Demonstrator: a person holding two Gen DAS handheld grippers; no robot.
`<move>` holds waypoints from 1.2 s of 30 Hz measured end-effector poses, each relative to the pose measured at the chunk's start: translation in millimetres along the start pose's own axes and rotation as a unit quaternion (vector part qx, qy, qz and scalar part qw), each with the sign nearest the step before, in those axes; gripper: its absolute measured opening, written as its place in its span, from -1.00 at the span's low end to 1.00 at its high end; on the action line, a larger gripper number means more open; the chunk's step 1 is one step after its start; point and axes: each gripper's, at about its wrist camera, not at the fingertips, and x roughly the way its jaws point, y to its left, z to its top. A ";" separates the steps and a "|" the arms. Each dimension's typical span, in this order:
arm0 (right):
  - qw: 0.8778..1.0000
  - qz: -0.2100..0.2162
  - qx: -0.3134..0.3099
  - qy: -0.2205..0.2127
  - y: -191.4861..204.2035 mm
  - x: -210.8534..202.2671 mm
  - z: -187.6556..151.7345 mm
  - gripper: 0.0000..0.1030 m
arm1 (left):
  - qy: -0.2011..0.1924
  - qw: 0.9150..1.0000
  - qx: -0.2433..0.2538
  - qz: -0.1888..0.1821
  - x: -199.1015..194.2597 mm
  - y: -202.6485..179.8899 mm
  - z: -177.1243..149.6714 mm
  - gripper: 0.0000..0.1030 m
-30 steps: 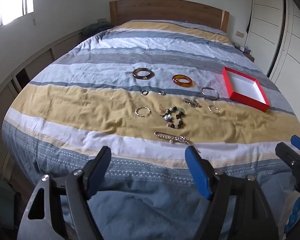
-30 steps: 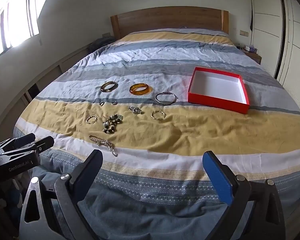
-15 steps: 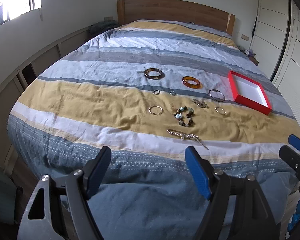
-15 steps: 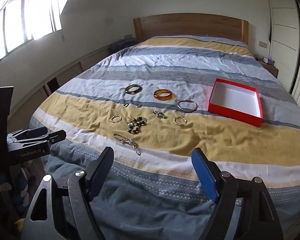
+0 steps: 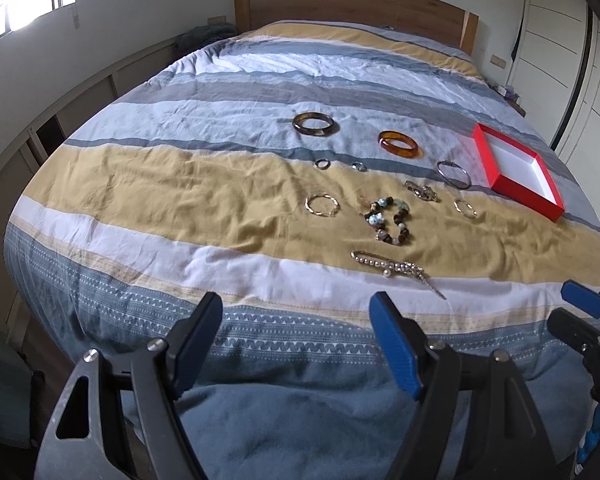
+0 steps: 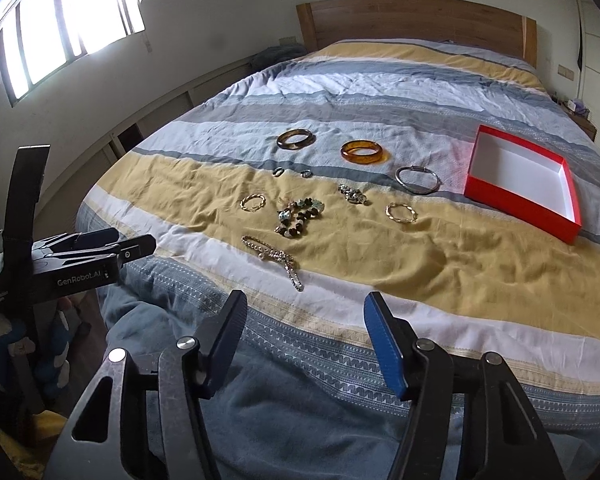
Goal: Organize jewelry
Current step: 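Move both tools toward the jewelry on the duvet, then grasp the twisted silver hoop with the left tool while the right tool grasps the pearl necklace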
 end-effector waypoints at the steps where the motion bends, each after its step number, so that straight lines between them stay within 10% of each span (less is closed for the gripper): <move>1: 1.000 0.005 -0.003 0.005 0.4 4.7 0.5 0.15 | -0.001 1.000 0.005 0.001 3.5 -0.5 1.3 0.44; 36: 0.984 0.093 -0.077 0.130 18.4 155.0 40.0 -0.12 | 0.075 0.995 0.020 -0.070 145.0 3.5 72.7 0.40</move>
